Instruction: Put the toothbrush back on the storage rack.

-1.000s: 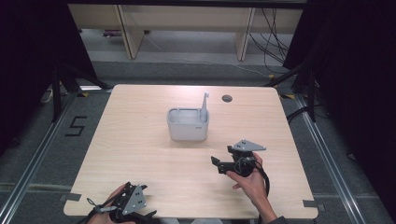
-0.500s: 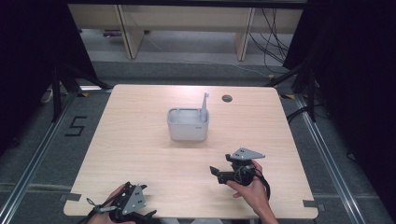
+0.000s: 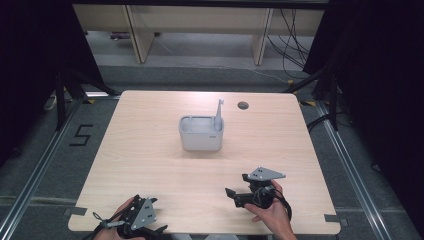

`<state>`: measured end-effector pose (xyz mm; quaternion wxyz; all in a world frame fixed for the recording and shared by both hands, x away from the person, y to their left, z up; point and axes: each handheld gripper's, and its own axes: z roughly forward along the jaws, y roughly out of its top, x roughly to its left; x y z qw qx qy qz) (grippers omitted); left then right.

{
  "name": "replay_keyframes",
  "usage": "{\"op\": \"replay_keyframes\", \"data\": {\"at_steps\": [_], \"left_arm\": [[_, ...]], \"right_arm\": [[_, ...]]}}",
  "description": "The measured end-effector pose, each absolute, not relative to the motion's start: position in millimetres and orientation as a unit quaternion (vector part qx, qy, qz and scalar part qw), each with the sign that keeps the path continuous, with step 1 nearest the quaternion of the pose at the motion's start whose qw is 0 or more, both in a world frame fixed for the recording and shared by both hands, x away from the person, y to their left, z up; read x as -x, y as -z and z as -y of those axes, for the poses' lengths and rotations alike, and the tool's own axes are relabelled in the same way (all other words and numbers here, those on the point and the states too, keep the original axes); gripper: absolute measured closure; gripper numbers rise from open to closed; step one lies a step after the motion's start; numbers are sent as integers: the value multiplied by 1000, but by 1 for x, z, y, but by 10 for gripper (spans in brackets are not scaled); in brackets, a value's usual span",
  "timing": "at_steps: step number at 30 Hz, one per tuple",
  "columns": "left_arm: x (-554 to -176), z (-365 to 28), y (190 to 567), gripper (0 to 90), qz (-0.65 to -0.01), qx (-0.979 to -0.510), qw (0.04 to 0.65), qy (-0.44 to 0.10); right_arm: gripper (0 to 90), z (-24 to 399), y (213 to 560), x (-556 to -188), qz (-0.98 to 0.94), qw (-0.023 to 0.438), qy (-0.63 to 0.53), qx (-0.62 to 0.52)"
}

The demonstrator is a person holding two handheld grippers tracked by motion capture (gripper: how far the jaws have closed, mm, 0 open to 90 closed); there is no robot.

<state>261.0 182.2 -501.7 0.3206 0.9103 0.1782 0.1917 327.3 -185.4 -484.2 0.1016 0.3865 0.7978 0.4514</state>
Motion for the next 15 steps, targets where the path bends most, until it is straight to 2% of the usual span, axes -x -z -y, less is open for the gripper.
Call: {"op": "replay_keyframes", "data": {"at_steps": [15], "left_arm": [[-261,-182,502,154,-178,-911,319,-193]], "right_arm": [[163,191,488,-312,-808,96,-441,-379]]}}
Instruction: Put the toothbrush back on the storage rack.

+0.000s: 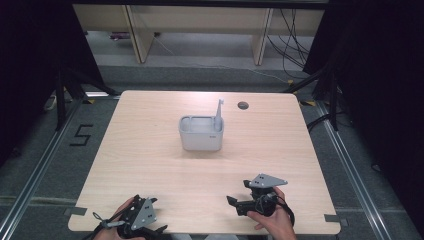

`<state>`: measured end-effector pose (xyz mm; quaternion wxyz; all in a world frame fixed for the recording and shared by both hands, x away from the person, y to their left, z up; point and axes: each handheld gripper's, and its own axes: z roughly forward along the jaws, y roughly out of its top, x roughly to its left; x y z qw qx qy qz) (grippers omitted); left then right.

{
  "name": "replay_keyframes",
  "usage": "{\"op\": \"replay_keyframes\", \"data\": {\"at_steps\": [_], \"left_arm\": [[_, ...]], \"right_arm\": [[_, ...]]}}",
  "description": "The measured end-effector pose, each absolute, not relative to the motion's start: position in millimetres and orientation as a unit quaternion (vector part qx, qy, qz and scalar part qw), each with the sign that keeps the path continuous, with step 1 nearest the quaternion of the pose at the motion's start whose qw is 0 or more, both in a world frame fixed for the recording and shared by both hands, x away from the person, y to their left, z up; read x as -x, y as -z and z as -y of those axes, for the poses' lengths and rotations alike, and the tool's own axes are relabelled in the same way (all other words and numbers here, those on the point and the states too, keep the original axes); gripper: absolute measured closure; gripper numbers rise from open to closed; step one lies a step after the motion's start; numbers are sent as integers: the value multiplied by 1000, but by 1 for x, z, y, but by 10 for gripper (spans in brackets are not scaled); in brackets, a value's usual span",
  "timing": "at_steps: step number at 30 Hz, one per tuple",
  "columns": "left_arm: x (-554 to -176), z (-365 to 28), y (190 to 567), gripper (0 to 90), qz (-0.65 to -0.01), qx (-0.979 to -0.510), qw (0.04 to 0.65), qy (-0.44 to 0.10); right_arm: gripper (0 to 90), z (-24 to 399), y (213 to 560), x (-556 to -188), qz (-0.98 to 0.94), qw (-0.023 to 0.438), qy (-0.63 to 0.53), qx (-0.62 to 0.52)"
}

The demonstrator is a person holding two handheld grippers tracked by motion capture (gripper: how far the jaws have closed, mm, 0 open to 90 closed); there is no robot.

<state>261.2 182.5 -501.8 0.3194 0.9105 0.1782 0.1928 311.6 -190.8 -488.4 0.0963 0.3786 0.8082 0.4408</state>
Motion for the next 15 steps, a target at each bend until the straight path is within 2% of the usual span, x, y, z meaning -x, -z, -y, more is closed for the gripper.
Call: {"op": "replay_keyframes", "data": {"at_steps": [15], "left_arm": [[-260,-182,503,154,-185,-908,324,-190]], "right_arm": [[164,204,494,-296,-827,113,-410,-368]]}}
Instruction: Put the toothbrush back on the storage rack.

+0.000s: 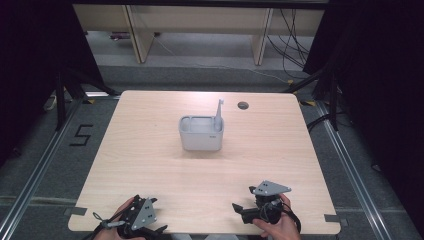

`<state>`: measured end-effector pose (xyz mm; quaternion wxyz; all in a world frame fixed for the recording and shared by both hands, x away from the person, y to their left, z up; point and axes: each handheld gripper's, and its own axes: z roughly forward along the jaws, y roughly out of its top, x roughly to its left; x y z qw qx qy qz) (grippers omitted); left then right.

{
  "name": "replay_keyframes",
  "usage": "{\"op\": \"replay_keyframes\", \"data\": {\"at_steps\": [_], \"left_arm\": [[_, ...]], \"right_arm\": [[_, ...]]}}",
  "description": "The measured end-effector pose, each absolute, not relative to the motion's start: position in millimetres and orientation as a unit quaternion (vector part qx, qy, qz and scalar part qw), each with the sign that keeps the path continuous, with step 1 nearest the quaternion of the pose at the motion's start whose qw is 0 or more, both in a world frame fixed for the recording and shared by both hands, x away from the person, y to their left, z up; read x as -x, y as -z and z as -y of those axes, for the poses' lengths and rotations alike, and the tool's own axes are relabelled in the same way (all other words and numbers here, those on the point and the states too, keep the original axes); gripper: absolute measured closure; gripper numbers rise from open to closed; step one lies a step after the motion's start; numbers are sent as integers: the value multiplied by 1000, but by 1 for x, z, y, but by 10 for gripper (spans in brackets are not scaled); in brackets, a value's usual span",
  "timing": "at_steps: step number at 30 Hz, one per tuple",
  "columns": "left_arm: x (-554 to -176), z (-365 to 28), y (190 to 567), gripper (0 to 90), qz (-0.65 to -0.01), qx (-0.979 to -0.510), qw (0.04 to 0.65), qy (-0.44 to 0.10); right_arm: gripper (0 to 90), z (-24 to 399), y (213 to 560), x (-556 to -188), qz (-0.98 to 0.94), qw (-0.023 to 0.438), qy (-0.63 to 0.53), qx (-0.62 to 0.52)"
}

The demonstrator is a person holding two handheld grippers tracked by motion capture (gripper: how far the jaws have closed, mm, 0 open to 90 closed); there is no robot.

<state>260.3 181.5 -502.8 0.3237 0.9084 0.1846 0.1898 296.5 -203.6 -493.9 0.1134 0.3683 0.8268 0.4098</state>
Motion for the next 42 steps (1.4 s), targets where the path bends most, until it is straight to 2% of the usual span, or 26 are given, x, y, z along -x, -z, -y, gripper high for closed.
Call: {"op": "replay_keyframes", "data": {"at_steps": [7,17,19,27,42], "left_arm": [[-260,-182,503,153,-184,-908,324,-190],[-260,-181,503,153,-183,-909,322,-191],[-260,-182,502,154,-183,-909,322,-191],[-260,-182,502,153,-183,-909,322,-191],[-260,-182,502,154,-184,-909,321,-191]], "right_arm": [[163,208,496,-291,-832,97,-397,-376],[163,214,497,-283,-832,112,-390,-378],[163,213,497,-282,-831,101,-386,-387],[163,212,498,-284,-837,113,-385,-371],[164,210,499,-285,-841,103,-383,-368]]}}
